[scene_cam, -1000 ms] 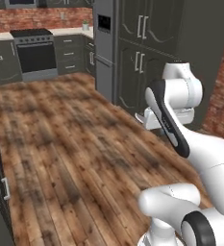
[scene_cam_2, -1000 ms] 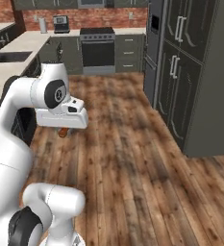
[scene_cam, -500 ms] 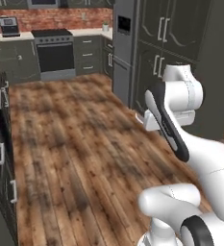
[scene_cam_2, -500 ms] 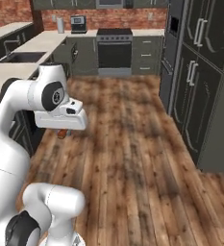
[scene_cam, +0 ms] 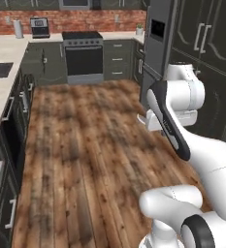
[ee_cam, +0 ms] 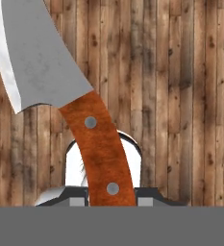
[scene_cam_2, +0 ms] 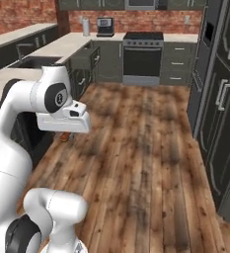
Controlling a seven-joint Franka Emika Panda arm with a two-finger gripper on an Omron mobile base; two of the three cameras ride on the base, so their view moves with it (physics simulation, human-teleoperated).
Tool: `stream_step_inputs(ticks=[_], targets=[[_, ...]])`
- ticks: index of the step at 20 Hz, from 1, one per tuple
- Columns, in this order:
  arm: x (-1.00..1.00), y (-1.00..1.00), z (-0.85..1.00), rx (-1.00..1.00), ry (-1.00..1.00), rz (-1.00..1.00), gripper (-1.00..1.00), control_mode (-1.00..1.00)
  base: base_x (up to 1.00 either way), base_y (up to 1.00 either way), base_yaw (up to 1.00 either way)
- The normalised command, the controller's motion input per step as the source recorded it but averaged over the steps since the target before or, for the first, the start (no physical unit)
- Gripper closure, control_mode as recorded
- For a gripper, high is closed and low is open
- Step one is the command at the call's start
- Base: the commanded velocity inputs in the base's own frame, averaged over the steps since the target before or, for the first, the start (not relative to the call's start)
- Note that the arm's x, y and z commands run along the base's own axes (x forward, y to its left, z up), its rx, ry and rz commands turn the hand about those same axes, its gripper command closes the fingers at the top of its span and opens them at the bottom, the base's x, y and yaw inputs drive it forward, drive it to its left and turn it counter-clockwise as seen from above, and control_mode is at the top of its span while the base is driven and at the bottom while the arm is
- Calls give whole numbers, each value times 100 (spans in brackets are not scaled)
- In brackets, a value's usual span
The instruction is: Pick up the metallic utensils from the counter and place them in the open drawer. Make sure not to pick up any wooden utensils.
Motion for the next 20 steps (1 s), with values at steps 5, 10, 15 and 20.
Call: stream_step_inputs(ticks=[5, 10, 15, 20], targets=[[0, 0, 0, 0, 0, 0, 100, 100, 100, -39, 25], [0, 0, 0, 0, 0, 0, 100, 100, 100, -15, 14], [0, 0, 0, 0, 0, 0, 100, 100, 100, -1, 6], [0, 0, 0, 0, 0, 0, 100, 100, 100, 0, 1]])
